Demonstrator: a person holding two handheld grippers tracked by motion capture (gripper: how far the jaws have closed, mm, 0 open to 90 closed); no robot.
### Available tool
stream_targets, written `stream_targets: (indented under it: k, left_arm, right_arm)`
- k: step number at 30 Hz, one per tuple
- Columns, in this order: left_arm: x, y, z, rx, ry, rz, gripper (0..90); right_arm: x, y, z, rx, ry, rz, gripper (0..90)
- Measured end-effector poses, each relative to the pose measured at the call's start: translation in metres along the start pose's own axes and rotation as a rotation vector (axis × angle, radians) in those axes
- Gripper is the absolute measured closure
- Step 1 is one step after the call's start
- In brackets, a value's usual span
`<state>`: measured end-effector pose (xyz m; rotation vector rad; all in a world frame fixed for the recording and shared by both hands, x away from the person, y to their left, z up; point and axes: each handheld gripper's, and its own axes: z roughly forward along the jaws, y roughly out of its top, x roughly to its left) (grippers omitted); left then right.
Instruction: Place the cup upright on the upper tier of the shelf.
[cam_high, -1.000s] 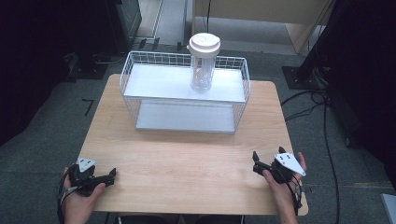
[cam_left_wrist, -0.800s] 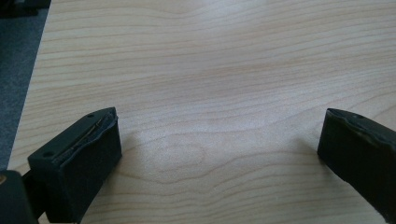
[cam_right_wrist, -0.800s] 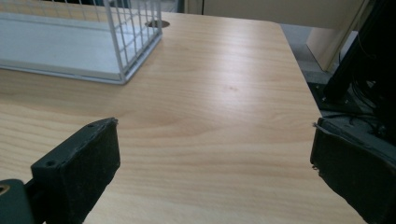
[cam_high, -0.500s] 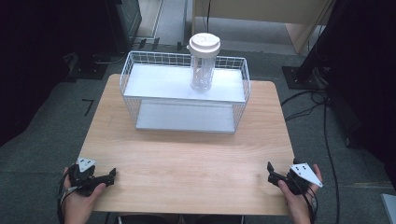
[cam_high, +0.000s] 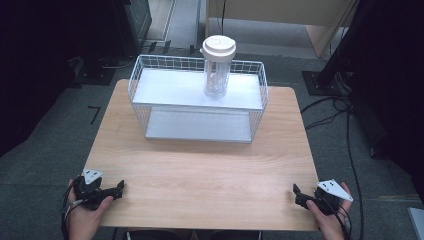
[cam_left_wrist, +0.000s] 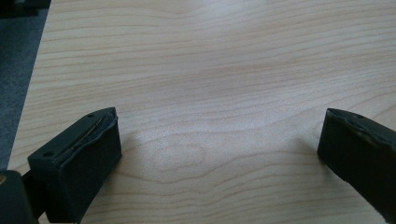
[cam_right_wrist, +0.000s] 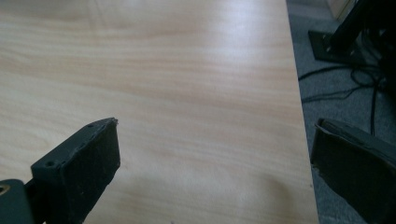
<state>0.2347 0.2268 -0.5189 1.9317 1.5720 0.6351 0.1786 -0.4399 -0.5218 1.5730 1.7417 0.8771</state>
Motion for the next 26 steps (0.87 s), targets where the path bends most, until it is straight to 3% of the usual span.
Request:
stream_targets:
  k: [8, 10, 11, 18, 26]
  left_arm:
    - [0.000, 0.000, 0.000, 0.000, 0.000, 0.000, 0.0]
    - [0.000, 0.000, 0.000, 0.000, 0.000, 0.000, 0.0]
    - [0.000, 0.000, 0.000, 0.000, 0.000, 0.000, 0.0]
    - [0.000, 0.000, 0.000, 0.000, 0.000, 0.000, 0.0]
    - [0.000, 0.000, 0.000, 0.000, 0.000, 0.000, 0.0]
  right_arm:
    - [0.001, -0.002, 0.003, 0.130, 0.032, -0.046, 1.4]
    - [0.000, -0.002, 0.004, 0.136, 0.042, -0.043, 1.4]
    - [-0.003, -0.003, 0.004, 0.156, 0.076, -0.008, 0.5]
    - [-0.002, -0.012, -0.001, 0.111, 0.068, 0.004, 0.0]
    - [-0.002, -0.011, 0.000, 0.118, 0.064, 0.007, 0.0]
